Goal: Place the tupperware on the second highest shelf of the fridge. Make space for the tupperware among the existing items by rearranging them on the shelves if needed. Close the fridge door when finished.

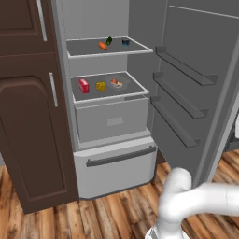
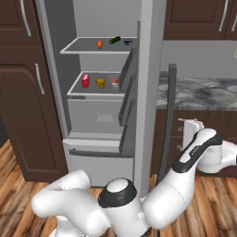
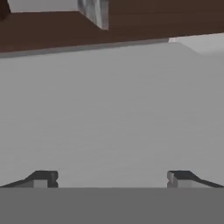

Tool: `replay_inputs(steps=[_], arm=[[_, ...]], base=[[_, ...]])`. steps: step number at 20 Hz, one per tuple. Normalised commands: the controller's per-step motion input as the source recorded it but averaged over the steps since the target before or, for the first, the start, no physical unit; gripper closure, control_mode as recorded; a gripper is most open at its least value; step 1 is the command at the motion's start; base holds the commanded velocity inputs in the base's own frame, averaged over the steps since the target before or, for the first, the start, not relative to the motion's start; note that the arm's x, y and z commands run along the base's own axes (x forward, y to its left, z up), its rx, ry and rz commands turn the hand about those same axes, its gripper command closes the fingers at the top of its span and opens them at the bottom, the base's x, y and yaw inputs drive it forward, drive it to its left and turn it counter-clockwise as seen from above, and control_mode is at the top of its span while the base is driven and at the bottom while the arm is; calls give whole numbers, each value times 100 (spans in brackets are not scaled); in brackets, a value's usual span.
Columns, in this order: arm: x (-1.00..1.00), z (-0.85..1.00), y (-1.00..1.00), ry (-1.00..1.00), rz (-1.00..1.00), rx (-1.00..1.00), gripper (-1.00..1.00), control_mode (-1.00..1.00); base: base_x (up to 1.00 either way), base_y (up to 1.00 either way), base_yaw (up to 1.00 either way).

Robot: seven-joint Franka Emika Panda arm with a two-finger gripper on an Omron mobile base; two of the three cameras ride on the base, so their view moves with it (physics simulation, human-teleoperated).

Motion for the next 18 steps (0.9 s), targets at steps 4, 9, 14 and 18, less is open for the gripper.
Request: replay_inputs(steps=[4, 9, 14, 18], arm=[[18, -37, 37, 20, 24, 2, -100, -100], [0, -36, 86, 7, 29, 0, -100, -100], [0, -31, 100, -1, 27, 0, -100, -100], [0, -31, 100, -9, 22, 0, -100, -100]], base=[[0, 0, 0], [0, 0, 0], [0, 0, 0], [0, 0, 0]])
